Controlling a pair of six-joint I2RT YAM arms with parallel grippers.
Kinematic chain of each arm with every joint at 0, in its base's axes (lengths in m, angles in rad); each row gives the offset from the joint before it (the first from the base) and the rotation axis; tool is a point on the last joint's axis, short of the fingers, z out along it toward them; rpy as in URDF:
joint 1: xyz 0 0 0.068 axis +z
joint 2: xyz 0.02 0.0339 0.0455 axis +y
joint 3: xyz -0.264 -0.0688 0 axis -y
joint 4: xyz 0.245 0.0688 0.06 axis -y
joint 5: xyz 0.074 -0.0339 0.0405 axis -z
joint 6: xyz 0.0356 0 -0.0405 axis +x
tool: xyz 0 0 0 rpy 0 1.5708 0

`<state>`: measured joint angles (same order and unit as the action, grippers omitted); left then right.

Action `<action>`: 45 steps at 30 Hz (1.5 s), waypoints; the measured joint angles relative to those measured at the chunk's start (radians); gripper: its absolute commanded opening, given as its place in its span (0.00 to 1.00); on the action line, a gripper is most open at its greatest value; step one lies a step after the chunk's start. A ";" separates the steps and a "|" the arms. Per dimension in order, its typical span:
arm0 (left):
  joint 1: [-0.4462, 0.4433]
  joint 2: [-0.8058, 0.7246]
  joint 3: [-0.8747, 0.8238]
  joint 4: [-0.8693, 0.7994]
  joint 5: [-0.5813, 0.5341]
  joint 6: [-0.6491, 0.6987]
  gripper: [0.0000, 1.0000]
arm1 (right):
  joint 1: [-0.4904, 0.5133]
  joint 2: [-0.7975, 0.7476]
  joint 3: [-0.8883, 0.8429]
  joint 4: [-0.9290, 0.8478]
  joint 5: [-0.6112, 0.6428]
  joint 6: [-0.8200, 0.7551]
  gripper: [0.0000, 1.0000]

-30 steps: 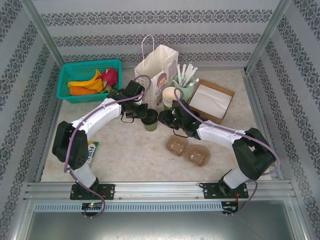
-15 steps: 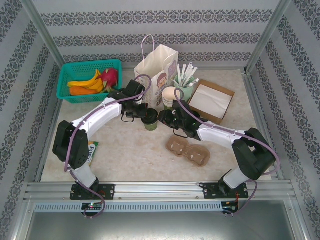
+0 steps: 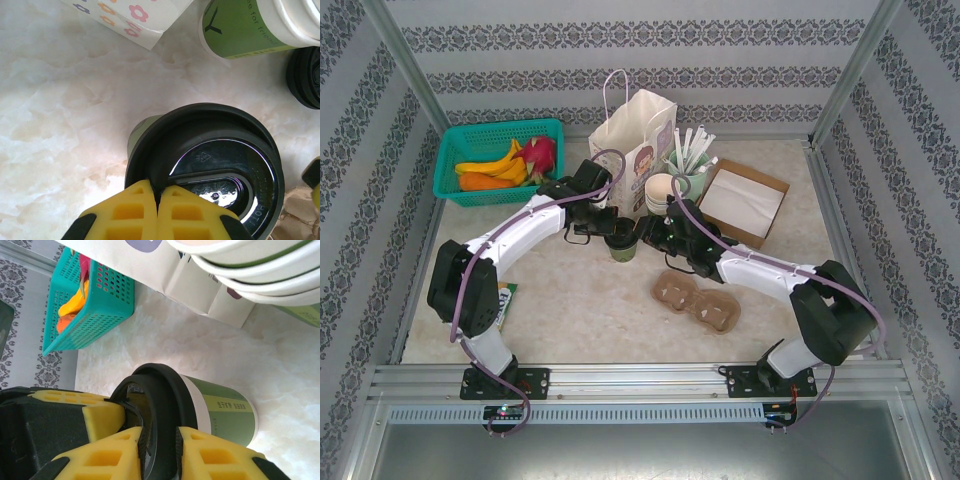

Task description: Pack the takeout coffee

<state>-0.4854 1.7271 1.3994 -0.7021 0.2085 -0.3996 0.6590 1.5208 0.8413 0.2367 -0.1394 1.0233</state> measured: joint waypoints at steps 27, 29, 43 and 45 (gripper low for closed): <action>-0.002 0.050 0.017 -0.019 -0.003 -0.020 0.00 | 0.006 0.063 0.014 -0.069 0.030 0.017 0.15; -0.002 0.051 0.016 -0.016 -0.002 -0.020 0.00 | 0.007 0.056 0.013 -0.068 0.030 0.003 0.17; -0.004 0.024 0.058 -0.100 -0.038 0.074 0.00 | 0.021 -0.018 0.029 -0.240 -0.031 -0.085 0.38; -0.006 0.022 0.064 -0.131 -0.037 0.092 0.00 | 0.014 -0.034 0.029 -0.261 -0.042 -0.089 0.41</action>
<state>-0.4911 1.7489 1.4635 -0.8330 0.1719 -0.3080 0.6727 1.4868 0.8707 -0.0238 -0.1818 0.9344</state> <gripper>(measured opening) 0.050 0.384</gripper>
